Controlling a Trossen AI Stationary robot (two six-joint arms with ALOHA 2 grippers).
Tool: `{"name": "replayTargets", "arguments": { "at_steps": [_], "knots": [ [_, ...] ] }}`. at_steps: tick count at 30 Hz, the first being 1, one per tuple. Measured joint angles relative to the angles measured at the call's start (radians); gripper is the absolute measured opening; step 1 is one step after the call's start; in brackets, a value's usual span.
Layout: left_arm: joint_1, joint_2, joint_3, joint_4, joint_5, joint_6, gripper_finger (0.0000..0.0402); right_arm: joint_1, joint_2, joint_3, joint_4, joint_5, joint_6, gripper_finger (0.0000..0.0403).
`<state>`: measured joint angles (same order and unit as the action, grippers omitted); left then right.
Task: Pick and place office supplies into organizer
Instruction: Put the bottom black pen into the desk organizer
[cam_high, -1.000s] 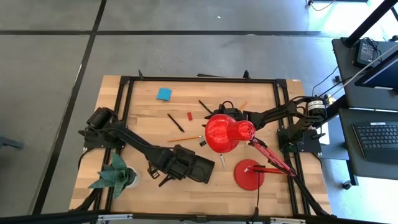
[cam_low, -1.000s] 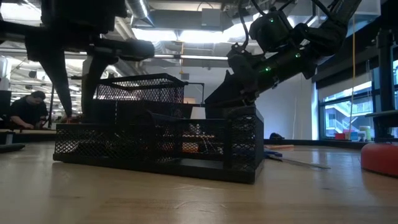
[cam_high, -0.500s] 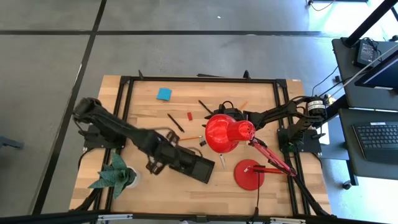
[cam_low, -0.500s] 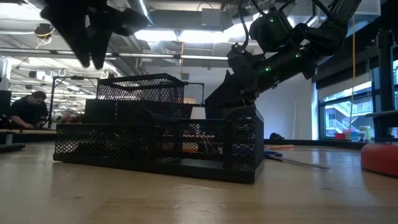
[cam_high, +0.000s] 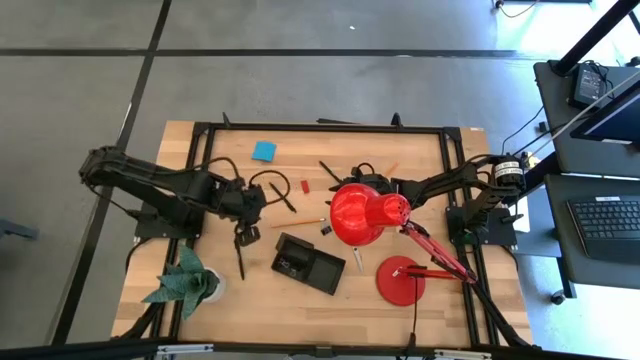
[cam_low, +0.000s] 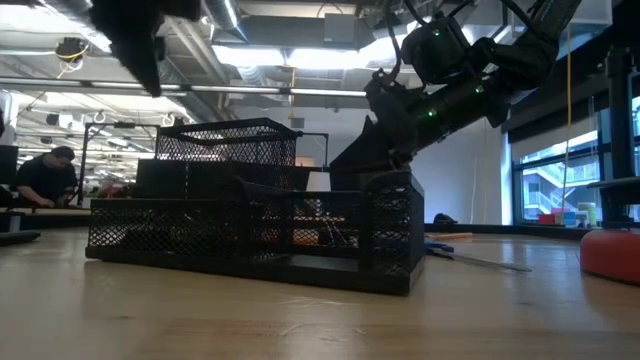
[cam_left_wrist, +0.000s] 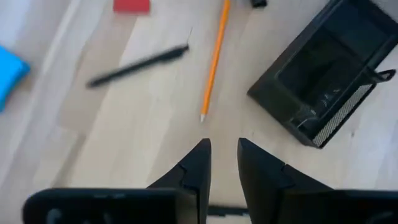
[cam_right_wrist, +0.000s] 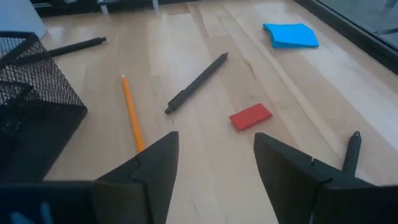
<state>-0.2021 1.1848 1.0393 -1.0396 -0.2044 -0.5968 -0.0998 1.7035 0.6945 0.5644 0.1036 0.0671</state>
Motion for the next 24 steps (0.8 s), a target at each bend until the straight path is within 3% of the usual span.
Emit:
{"name": "replayTargets", "arguments": {
  "at_steps": [11,18,24],
  "knots": [
    [0.082,0.071,-0.076,-0.045,0.079,-0.417,0.0138,0.0,0.0,0.0,-0.01,0.0,-0.146,0.0212],
    [0.114,0.17,-0.086,-0.062,0.094,-0.685,0.0145,-0.002,0.0,0.0,-0.003,0.0,-0.233,0.0212],
    [0.093,0.262,-0.086,-0.063,0.149,-0.777,0.0145,-0.008,0.0,0.0,0.01,0.0,-0.229,0.0212]
  ]
}}
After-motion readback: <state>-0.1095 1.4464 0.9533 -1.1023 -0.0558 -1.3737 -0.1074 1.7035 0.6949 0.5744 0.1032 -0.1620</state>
